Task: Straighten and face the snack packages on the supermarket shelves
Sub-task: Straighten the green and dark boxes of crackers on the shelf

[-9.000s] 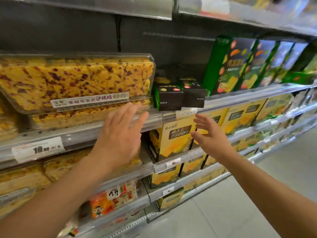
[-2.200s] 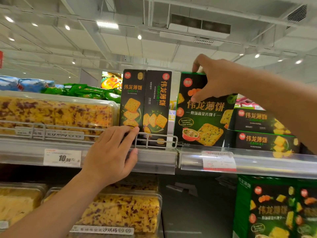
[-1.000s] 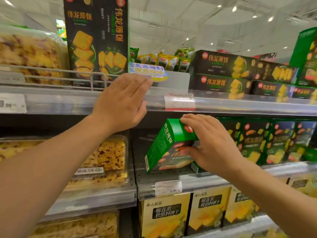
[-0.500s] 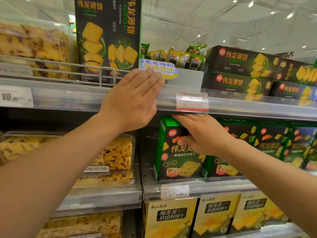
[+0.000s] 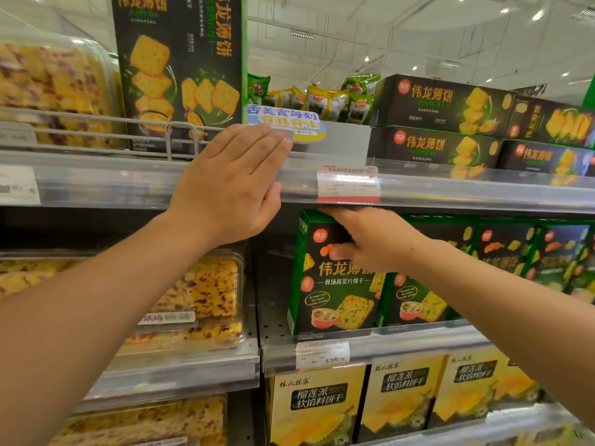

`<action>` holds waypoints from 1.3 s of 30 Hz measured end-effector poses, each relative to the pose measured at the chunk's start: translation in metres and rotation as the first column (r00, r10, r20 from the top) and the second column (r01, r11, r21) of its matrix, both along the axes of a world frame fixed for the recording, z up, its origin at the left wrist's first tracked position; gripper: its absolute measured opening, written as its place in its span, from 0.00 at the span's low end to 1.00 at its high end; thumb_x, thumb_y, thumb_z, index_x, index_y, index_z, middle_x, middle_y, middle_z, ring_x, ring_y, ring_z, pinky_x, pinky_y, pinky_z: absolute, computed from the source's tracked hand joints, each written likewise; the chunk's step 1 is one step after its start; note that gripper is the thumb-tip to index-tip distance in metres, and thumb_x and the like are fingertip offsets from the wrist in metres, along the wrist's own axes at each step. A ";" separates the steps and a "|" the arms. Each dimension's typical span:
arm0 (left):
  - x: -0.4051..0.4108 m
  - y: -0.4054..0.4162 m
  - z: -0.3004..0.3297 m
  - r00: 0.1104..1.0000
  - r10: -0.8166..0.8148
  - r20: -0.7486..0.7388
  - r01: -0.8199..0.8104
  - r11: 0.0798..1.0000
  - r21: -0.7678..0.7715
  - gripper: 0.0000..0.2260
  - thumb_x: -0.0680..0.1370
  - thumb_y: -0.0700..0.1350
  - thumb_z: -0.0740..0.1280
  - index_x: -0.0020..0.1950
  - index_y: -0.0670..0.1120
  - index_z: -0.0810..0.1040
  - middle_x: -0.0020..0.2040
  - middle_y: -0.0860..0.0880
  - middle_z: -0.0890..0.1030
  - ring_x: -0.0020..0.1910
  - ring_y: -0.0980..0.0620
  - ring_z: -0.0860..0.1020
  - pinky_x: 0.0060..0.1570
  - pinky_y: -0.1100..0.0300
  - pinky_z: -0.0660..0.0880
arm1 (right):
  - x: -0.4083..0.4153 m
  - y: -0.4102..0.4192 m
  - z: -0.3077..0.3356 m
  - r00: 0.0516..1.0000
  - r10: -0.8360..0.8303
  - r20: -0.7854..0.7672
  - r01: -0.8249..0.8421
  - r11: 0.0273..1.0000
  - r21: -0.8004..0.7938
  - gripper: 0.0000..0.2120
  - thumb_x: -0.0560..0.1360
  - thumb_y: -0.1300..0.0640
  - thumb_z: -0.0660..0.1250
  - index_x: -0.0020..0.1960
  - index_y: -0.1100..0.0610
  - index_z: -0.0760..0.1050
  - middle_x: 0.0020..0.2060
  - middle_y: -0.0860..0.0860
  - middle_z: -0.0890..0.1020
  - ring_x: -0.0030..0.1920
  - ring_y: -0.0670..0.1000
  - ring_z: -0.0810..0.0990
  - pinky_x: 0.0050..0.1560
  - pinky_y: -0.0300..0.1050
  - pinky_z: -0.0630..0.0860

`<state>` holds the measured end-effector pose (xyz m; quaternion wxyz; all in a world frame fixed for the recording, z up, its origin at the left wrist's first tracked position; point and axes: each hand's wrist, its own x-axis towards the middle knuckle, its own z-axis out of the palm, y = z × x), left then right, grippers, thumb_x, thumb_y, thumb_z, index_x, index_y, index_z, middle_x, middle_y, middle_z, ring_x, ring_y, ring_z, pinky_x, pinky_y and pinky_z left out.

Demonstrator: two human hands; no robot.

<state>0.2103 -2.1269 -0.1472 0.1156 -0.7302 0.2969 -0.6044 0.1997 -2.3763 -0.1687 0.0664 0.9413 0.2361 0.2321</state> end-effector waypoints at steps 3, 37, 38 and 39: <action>0.001 0.000 0.000 1.000 0.011 -0.009 -0.011 1.000 0.004 0.23 0.80 0.48 0.57 0.70 0.37 0.71 0.67 0.39 0.75 0.69 0.39 0.71 0.72 0.46 0.62 | 0.001 0.001 -0.001 1.000 0.002 0.009 -0.002 1.000 -0.018 0.40 0.74 0.46 0.70 0.78 0.48 0.51 0.71 0.51 0.70 0.65 0.58 0.74 0.59 0.52 0.75; -0.006 0.063 0.008 0.997 -0.001 0.073 0.023 0.949 -0.316 0.17 0.76 0.45 0.63 0.60 0.36 0.77 0.55 0.38 0.77 0.54 0.35 0.75 0.55 0.43 0.72 | 0.008 0.145 0.144 0.927 0.347 -0.140 -0.057 0.501 0.863 0.40 0.65 0.40 0.75 0.70 0.44 0.59 0.48 0.40 0.75 0.48 0.43 0.76 0.43 0.41 0.74; -0.005 0.064 0.008 0.998 -0.017 0.065 0.037 0.949 -0.312 0.16 0.76 0.45 0.63 0.58 0.36 0.78 0.54 0.38 0.77 0.53 0.36 0.75 0.54 0.43 0.73 | 0.013 0.148 0.143 0.921 0.355 -0.160 -0.045 0.505 0.862 0.40 0.64 0.40 0.76 0.69 0.43 0.60 0.47 0.40 0.75 0.47 0.43 0.76 0.43 0.42 0.75; -0.005 0.064 0.007 0.998 -0.025 0.059 0.042 0.949 -0.311 0.15 0.76 0.44 0.63 0.57 0.36 0.78 0.53 0.38 0.77 0.53 0.36 0.75 0.54 0.44 0.73 | 0.017 0.150 0.142 0.922 0.352 -0.165 -0.040 0.507 0.861 0.38 0.63 0.41 0.77 0.66 0.43 0.61 0.48 0.41 0.76 0.48 0.44 0.77 0.44 0.43 0.76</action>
